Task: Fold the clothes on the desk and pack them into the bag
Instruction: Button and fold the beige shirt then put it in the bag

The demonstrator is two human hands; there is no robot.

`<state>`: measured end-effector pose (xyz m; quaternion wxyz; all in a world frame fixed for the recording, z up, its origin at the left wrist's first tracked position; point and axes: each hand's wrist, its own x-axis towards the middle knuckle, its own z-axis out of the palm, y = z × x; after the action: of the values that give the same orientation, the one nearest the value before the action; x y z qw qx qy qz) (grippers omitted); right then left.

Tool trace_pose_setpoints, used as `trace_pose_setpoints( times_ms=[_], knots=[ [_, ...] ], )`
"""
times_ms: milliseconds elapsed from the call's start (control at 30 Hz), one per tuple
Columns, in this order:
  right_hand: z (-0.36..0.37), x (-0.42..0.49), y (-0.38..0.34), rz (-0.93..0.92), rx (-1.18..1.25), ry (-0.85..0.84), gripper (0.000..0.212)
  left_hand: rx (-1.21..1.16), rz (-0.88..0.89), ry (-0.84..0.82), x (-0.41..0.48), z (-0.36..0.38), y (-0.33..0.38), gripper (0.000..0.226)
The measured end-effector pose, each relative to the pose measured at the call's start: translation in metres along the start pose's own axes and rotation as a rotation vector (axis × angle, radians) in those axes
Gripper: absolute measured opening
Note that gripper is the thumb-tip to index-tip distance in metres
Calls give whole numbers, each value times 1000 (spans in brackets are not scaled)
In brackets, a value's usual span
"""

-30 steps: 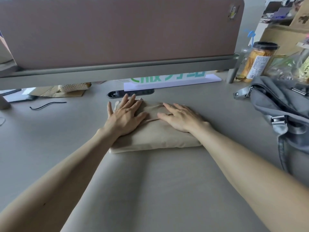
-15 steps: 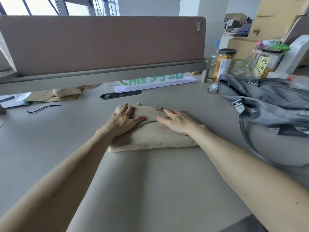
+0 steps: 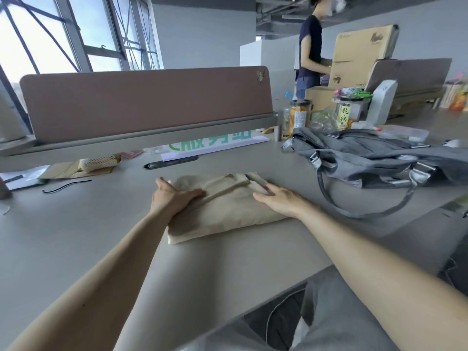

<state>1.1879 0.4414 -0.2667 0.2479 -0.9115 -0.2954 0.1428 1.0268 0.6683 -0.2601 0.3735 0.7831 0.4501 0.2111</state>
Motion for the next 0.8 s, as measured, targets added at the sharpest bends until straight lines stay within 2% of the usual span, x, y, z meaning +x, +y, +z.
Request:
trace_pose_setpoints(
  times_ms=[67, 133, 200, 233, 267, 367, 433, 567, 700, 800],
  knots=[
    [-3, -8, -1, -20, 60, 37, 67, -236, -129, -39, -1, -4, -2, 105],
    [-8, -16, 0, 5, 102, 75, 74, -404, -147, -112, -2, -2, -4, 91],
    [-17, -26, 6, 73, 198, 85, 97, -467, -44, -118, -8, 5, -2, 82],
    [-22, -31, 12, 112, 275, 94, 103, -511, 35, -112, -9, 9, 1, 87],
    [-27, -33, 20, 146, 364, 99, 102, -575, 114, -124, -9, 14, 5, 90],
    [-41, -38, 36, 189, 628, 91, 71, -715, 352, -221, -8, 23, 29, 73],
    [-56, -37, 44, 174, 718, 132, 73, -753, 443, -301, -3, 30, 51, 63],
    [-107, -28, 49, 106, 728, 231, 73, -827, 494, -364, 10, 44, 104, 53],
    [-169, -7, 58, 46, 705, 316, 91, -871, 533, -387, 22, 60, 166, 40],
    [-215, 11, 74, 40, 676, 382, 76, -858, 584, -432, 37, 80, 215, 37]
  ],
)
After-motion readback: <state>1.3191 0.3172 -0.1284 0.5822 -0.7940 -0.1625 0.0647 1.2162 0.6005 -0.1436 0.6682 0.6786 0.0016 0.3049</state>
